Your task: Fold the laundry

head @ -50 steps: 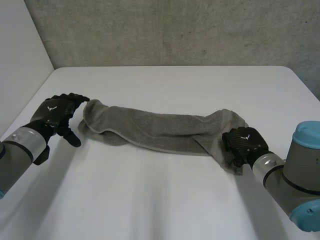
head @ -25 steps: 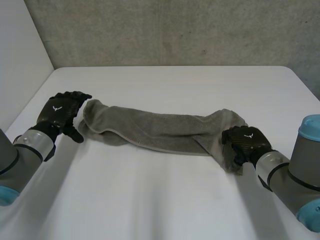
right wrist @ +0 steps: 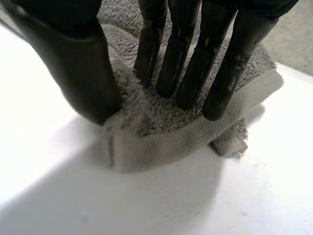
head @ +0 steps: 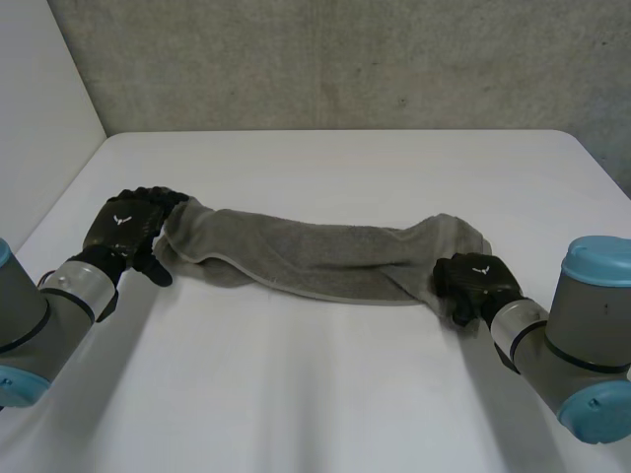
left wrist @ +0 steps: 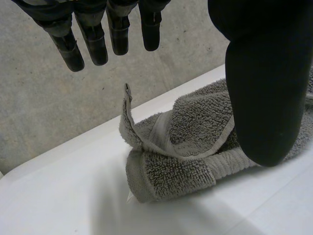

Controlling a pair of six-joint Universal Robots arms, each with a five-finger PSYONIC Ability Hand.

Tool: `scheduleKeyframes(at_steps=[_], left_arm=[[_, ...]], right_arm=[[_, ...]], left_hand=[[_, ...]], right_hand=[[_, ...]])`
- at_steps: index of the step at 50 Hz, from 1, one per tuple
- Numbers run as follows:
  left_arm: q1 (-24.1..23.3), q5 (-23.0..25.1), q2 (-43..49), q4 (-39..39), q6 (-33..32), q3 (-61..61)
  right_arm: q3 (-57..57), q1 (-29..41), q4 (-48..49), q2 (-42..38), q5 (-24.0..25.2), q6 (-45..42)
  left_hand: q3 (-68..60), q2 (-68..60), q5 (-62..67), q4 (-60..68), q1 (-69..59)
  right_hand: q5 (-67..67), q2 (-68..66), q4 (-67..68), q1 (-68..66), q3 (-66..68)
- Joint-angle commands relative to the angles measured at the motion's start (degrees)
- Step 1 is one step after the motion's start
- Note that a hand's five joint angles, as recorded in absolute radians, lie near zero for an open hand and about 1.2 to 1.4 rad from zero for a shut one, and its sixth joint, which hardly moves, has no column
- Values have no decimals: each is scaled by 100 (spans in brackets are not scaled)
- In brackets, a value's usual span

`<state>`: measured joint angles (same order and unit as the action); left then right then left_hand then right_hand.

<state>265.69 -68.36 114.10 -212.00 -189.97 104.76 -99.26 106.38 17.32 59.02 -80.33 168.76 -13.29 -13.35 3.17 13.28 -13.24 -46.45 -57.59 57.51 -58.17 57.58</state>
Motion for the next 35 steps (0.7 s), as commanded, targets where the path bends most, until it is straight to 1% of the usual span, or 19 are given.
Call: scheduleKeyframes(at_steps=[1, 7, 8, 9, 10, 12, 15, 17, 20, 21, 22, 24, 27, 29, 31, 35], left_arm=[[1, -2, -20, 0, 4, 18], [1, -2, -11, 0, 4, 18], [1, -2, -11, 0, 4, 18], [1, -2, -11, 0, 4, 44], [1, 7, -20, -8, 4, 70], [1, 7, -20, -8, 4, 79], [-17, 16, -20, -70, 13, 79], [-34, 24, -2, -140, 13, 79], [-122, 42, 24, -263, 4, 62], [-122, 42, 24, -263, 4, 62], [-174, 60, 33, -316, 4, 53], [-210, 129, 68, -342, -5, 27], [-236, 244, 164, -369, -14, 1], [-245, 262, 191, -369, -14, -17], [-254, 279, 235, -378, -31, -52], [-280, 279, 288, -378, -23, -114]], right_arm=[[3, -47, 123, 39, -149, -10], [3, -65, 132, 57, -193, -27], [12, -65, 132, 57, -193, -36], [12, -65, 132, 57, -193, -36], [12, -65, 123, 57, -185, -27], [21, -74, 114, 92, -167, -27], [-6, -74, 53, 312, -105, -10], [-120, -56, 53, 740, -88, 17], [-182, -56, 44, 953, -70, 25], [-251, -56, 44, 1197, -18, 34], [-252, -56, 44, 1200, -18, 34], [-339, -56, 35, 1576, 149, 78], [-366, -65, -61, 1805, 272, 166], [-366, -65, -62, 1806, 272, 166], [-340, -91, -603, 2199, 412, 236], [-357, -170, -949, 2509, 606, 245]], left_hand=[[-180, -174, 192, 181, -185], [-180, -174, 192, 181, -185], [-180, -174, 192, 181, -185], [-180, -174, 192, 181, -185], [-180, -174, 192, 181, -185], [-180, -174, 192, 181, -185], [-180, -174, 192, 181, -185], [-197, -191, 209, 198, -202], [-231, -225, 243, 232, -236], [-231, -225, 243, 232, -236], [-247, -242, 260, 248, -252], [-314, -308, 326, 315, -319], [-667, -661, 679, 668, -672], [-786, -780, 798, 787, -791], [-886, -881, 899, 887, -892], [-904, -898, 916, 905, -909]], right_hand=[[-864, -750, 758, -691, 751], [-1487, -1372, 1381, -1314, 1373], [-1953, -1838, 1847, -1780, 1840], [-1958, -1843, 1852, -1785, 1844], [-2351, -2237, 2245, -2179, 2238], [-2355, -2241, 2249, -2183, 2242], [-2355, -2241, 2249, -2183, 2242], [-2355, -2241, 2249, -2183, 2242], [-2355, -2241, 2249, -2183, 2242], [-2355, -2241, 2249, -2183, 2242], [-2355, -2241, 2249, -2183, 2242], [-2355, -2241, 2249, -2183, 2242], [-2355, -2241, 2249, -2183, 2242], [-2355, -2241, 2249, -2183, 2242], [-2355, -2241, 2249, -2183, 2242], [-2355, -2241, 2249, -2183, 2242]])
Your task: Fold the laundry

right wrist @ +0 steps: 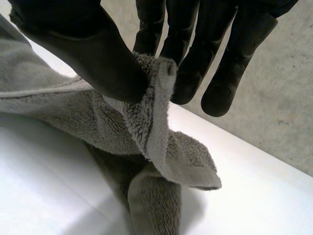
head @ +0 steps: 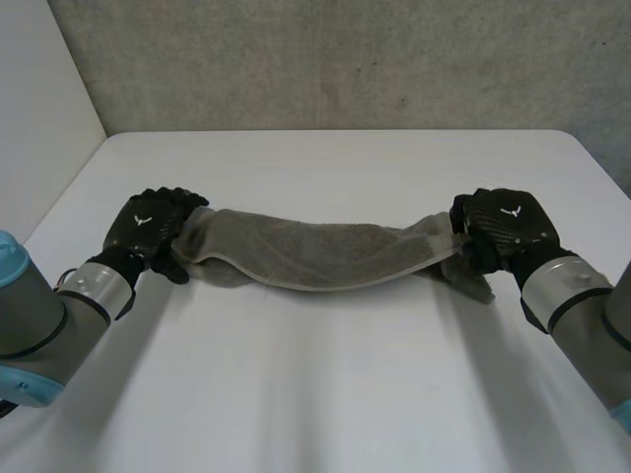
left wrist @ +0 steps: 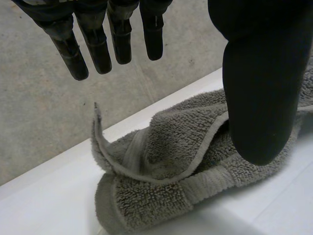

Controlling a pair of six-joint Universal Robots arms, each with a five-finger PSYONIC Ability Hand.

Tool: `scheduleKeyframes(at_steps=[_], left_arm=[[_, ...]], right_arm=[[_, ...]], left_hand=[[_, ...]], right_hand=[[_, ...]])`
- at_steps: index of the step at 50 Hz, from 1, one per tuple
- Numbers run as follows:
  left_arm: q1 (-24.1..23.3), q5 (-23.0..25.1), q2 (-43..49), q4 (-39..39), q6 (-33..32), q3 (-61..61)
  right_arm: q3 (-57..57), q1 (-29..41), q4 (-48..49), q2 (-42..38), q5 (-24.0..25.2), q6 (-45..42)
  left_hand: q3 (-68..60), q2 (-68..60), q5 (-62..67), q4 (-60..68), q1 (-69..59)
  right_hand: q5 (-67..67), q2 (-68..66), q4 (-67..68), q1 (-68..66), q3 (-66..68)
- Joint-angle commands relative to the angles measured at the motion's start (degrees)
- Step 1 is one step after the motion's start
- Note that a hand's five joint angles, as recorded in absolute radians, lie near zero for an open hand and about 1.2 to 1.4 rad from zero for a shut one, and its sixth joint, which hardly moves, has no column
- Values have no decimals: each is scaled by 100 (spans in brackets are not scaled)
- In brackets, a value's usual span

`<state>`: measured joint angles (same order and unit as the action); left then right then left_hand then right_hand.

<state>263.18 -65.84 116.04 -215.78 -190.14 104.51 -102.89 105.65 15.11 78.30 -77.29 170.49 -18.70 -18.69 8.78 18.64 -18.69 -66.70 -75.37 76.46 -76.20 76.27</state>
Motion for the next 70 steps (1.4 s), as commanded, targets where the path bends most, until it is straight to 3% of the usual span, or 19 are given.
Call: scheduleKeyframes(at_steps=[1, 13, 21, 32, 44, 54, 60, 62, 68, 70], left_arm=[[-65, 27, 120, 10, -6, -124], [-495, -25, 533, 19, 3, -493], [-698, -113, 788, 19, -6, -818], [-804, -631, 982, 28, 3, -1135], [-804, -728, 1122, 28, 12, -1223], [-804, -755, 1149, 10, -6, -1232], [-795, -1054, 1193, -157, -6, -1320], [-786, -1281, 1193, -236, -14, -1363], [-698, -1396, 1008, -210, -23, -1355], [-558, -1396, 510, -157, -23, -1250]], right_arm=[[15, -97, -816, 746, 381, 98], [111, -220, -1317, 2083, 882, 590], [173, -229, -1669, 2399, 1137, 590], [287, -238, -1863, 2690, 1146, 590], [428, -238, -2118, 2962, 1155, 608], [498, -238, -2135, 3112, 1173, 872], [542, -247, -2135, 3147, 1181, 880], [542, -290, -2135, 3138, 1199, 872], [577, -467, -2127, 2971, 1225, 810], [647, -650, -2135, 2587, 1365, 767]], left_hand=[[-363, -364, 354, 369, -363], [-363, -364, 354, 369, -363], [-379, -381, 371, 385, -380], [-430, -431, 421, 435, -430], [-598, -599, 589, 604, -599], [-2617, -2618, 2608, 2623, -2617], [-4770, -4771, 4761, 4776, -4771], [-6124, -6126, 6116, 6130, -6125], [-6130, -6131, 6122, 6136, -6131], [-6130, -6131, 6122, 6136, -6131]], right_hand=[[-330, -463, 354, -380, 373], [-330, -463, 354, -380, 373], [-330, -463, 354, -380, 373], [-330, -463, 354, -380, 373], [-330, -463, 354, -380, 373], [-330, -463, 354, -380, 373], [-330, -463, 354, -380, 373], [-330, -463, 354, -380, 373], [-330, -463, 354, -380, 373], [-330, -463, 354, -380, 373]])
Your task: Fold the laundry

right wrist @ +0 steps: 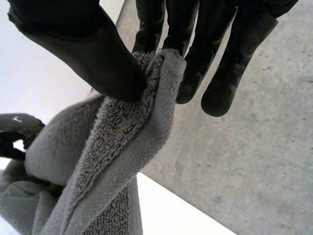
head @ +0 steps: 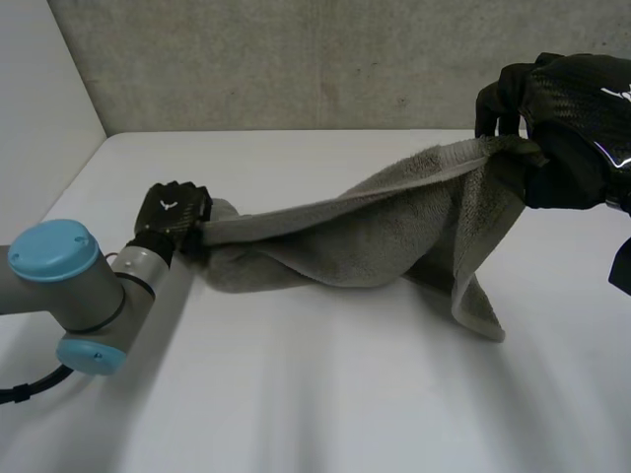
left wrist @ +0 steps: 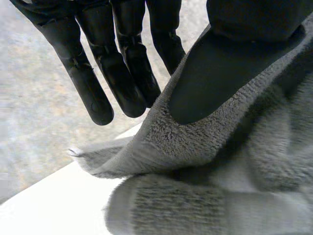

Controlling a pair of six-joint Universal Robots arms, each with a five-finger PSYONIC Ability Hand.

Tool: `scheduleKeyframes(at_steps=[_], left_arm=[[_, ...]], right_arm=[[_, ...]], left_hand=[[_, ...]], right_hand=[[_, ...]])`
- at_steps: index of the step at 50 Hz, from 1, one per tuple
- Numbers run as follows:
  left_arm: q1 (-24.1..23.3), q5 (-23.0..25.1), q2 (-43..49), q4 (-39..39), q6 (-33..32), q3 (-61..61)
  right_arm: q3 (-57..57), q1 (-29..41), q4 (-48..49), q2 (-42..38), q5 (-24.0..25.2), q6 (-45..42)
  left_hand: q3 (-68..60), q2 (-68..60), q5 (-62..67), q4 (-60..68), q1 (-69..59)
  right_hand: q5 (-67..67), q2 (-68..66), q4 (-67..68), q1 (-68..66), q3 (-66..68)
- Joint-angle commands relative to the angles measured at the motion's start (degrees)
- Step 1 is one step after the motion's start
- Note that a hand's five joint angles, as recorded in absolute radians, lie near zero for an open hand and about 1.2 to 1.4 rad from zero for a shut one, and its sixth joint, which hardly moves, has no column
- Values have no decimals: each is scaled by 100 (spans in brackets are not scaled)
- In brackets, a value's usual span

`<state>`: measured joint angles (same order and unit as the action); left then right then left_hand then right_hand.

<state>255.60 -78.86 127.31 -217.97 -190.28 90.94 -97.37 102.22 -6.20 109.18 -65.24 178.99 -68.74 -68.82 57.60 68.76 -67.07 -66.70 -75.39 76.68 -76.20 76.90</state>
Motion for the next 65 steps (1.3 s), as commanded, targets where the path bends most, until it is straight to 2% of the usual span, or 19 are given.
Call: scheduleKeyframes(at_steps=[1, 9, 12, 18, 22, 25, 27, 33, 39, 41, 45, 47, 48, 49, 50, 52, 55, 57, 65], left_arm=[[200, -95, -619, 61, -9, 108], [842, 11, -2474, 290, -9, 1040], [912, 160, -3124, 475, -35, 1418], [1175, 827, -4134, 1921, -876, 1935], [1421, 1100, -4083, 2425, -1764, 2322], [1466, 1118, -4029, 2461, -2013, 2420], [1527, 1127, -3462, 2487, -2328, 2473], [1378, 1066, -2614, 2549, -2584, 2218], [1018, 951, -1806, 2505, -2619, 1005], [860, 663, -1622, 2496, -2479, 8], [649, 169, -1612, 2408, -1951, -1219], [570, -399, -1691, 1989, -1112, -2382], [570, -402, -1691, 1986, -1107, -2388], [544, -681, -1744, 1690, -611, -2849], [543, -683, -1744, 1687, -606, -2854], [552, -990, -1902, 1267, 321, -3422], [561, -869, -1999, 1134, 1008, -3591], [543, -746, -2017, 1195, 1133, -3531], [596, 18, -2219, 1441, 985, -1698]], right_arm=[[95, -308, -4, -503, 160, -83], [183, -756, -390, -1338, 741, -936], [236, -756, -874, -1883, 758, -1771], [324, -695, -2190, -2620, 557, -3875], [359, -624, -2473, -2884, 187, -4469], [412, -554, -2438, -3113, -279, -4636], [552, -449, -2333, -3305, -576, -4680], [974, -123, -2025, -3640, -815, -4645], [2170, 395, -1375, -4097, -1386, -4601], [3088, 562, -903, -4255, -1789, -4592], [3980, 668, -74, -4238, -2054, -4495], [4270, 729, 550, -4159, -2142, -4328], [4427, 755, 1220, -4011, -2186, -4119], [4437, 703, 1853, -3783, -2212, -3917], [4437, 703, 1859, -3781, -2213, -3915], [4385, 703, 2709, -3343, -2256, -3600], [4349, 720, 2651, -3245, -2274, -3546], [4358, 720, 1838, -3262, -2239, -3546], [3404, 747, -11, -3447, -2081, -3511]], left_hand=[[-1126, -1118, 1240, 1124, -1293], [-1126, -1118, 1240, 1124, -1293], [-1126, -1118, 1240, 1124, -1293], [-1126, -1118, 1240, 1124, -1293], [-1126, -1118, 1240, 1124, -1293], [-1126, -1118, 1240, 1124, -1293], [-1126, -1118, 1240, 1124, -1293], [-1126, -1118, 1240, 1124, -1293], [-1126, -1118, 1240, 1124, -1293], [-1126, -1118, 1240, 1124, -1293], [-1126, -1118, 1240, 1124, -1293], [-1126, -1118, 1240, 1124, -1293], [-1126, -1118, 1240, 1124, -1293], [-1126, -1118, 1240, 1124, -1293], [-1126, -1118, 1240, 1124, -1293], [-1126, -1118, 1240, 1124, -1293], [-1126, -1118, 1240, 1124, -1293], [-1126, -1118, 1240, 1124, -1293], [-1126, -1118, 1240, 1124, -1293]], right_hand=[[-330, -461, 332, -380, 310], [-330, -461, 332, -380, 310], [-330, -461, 332, -380, 310], [-330, -461, 332, -380, 310], [-330, -461, 332, -380, 310], [-330, -461, 332, -380, 310], [-330, -461, 332, -380, 310], [-330, -461, 332, -380, 310], [-330, -461, 332, -380, 310], [-330, -461, 332, -380, 310], [-330, -461, 332, -380, 310], [-330, -461, 332, -380, 310], [-330, -461, 332, -380, 310], [-330, -461, 332, -380, 310], [-330, -461, 332, -380, 310], [-330, -461, 332, -380, 310], [-330, -461, 332, -380, 310], [-330, -461, 332, -380, 310], [-330, -461, 332, -380, 310]])
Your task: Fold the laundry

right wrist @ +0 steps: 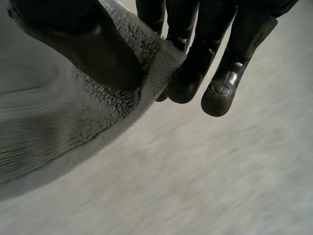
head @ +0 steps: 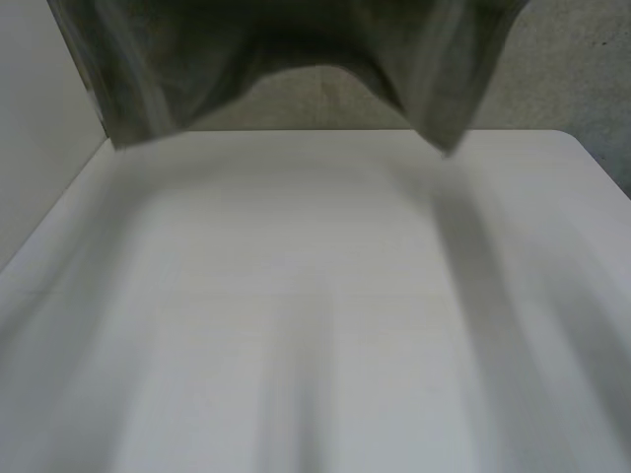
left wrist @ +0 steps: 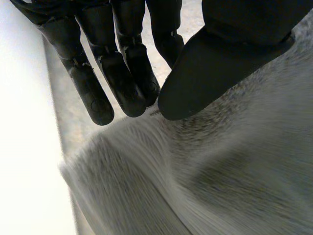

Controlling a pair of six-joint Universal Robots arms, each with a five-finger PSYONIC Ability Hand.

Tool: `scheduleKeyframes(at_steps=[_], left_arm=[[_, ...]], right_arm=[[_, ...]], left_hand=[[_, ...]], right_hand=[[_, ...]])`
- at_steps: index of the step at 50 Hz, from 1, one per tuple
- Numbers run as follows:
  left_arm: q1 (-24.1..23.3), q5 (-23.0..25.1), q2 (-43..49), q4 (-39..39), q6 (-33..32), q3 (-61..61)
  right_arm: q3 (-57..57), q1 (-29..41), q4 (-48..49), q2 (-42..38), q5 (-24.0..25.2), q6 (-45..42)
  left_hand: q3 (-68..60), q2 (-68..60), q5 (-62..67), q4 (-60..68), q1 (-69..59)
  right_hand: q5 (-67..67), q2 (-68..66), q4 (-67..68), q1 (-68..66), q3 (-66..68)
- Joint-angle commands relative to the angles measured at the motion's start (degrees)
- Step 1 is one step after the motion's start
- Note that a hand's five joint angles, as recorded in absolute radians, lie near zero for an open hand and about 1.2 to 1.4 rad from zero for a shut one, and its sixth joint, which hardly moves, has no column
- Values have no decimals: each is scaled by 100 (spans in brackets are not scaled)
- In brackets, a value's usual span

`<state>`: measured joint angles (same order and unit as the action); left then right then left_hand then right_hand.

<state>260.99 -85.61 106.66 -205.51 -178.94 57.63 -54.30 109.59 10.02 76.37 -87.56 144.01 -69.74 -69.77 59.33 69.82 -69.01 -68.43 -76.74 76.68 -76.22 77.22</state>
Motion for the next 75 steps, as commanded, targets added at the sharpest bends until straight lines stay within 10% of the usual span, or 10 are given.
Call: scheduleKeyframes(at_steps=[1, 11, 25, 35, 43, 75], left_arm=[[57, 695, -154, 195, -150, 1637], [268, 1258, 12, -340, -1211, 4640], [286, 1240, 383, -297, -2917, 5706], [356, 1240, 92, -542, -2945, 5882], [391, 1223, 381, -1298, -3006, 5891], [532, 1249, 558, -1325, -2945, 5891]], right_arm=[[-907, 10, -1635, -167, 152, -13], [-3242, -52, -1082, -333, 1065, -83], [-4290, -60, -1151, -667, 917, -848], [-5046, -693, -958, 167, 1013, -734], [-5644, -1062, -88, 440, 1040, -418], [-5688, -1607, 114, 449, 1286, 180]], left_hand=[[-1026, -1023, 1067, 1018, -1099], [-1026, -1023, 1067, 1018, -1099], [-1026, -1023, 1067, 1018, -1099], [-1026, -1023, 1067, 1018, -1099], [2197, 2199, -2156, -2205, 2124], [2353, 2355, -2312, -2361, 2280]], right_hand=[[-157, -326, 332, -378, 278], [-157, -326, 332, -378, 278], [-157, -326, 332, -378, 278], [-157, -326, 332, -378, 278], [-157, -326, 332, -378, 278], [-157, -326, 332, -378, 278]])
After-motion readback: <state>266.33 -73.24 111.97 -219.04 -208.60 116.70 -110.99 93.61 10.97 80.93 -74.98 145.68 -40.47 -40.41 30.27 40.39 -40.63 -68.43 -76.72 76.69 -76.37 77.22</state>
